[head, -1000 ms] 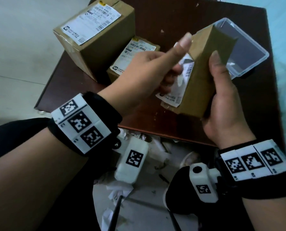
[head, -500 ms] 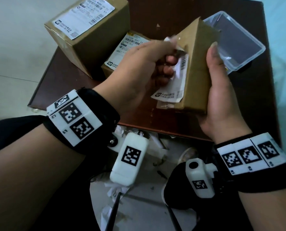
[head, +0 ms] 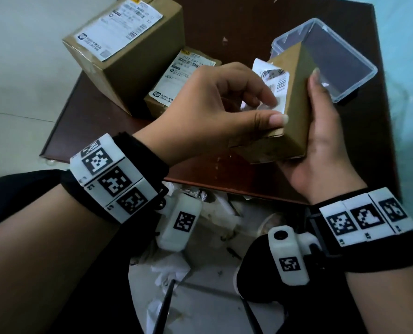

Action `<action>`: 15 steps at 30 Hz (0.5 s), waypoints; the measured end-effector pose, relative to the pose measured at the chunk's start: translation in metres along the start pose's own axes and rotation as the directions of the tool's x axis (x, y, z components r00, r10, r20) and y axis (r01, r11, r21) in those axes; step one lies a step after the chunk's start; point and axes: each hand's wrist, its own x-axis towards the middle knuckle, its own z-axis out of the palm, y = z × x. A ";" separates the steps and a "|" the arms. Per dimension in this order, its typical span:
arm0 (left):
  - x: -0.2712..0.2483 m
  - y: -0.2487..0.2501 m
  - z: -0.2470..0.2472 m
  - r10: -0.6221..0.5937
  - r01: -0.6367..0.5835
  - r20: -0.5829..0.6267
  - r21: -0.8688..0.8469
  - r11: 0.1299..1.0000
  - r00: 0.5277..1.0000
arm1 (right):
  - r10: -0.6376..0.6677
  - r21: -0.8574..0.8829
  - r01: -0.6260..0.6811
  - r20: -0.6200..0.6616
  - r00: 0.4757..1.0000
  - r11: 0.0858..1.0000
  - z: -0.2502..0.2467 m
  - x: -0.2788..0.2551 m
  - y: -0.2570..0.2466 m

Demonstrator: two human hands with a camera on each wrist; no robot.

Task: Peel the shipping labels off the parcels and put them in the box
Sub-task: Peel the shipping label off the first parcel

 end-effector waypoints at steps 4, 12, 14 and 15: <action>0.000 -0.004 0.004 0.094 -0.093 -0.008 0.033 0.995 0.996 | -0.045 -0.029 0.044 -0.027 0.999 0.999 -0.004 0.004 0.006; -0.001 -0.008 0.006 0.121 -0.124 0.032 0.136 0.983 0.992 | -0.089 -0.067 0.080 -0.134 0.987 0.995 -0.010 0.009 0.009; -0.002 -0.008 0.008 0.112 -0.118 0.042 0.154 0.981 0.993 | -0.090 -0.073 0.080 -0.144 0.986 0.994 -0.009 0.010 0.010; -0.002 -0.009 0.008 0.110 -0.115 0.040 0.164 0.980 0.993 | -0.092 -0.072 0.082 -0.151 0.984 0.994 -0.009 0.010 0.011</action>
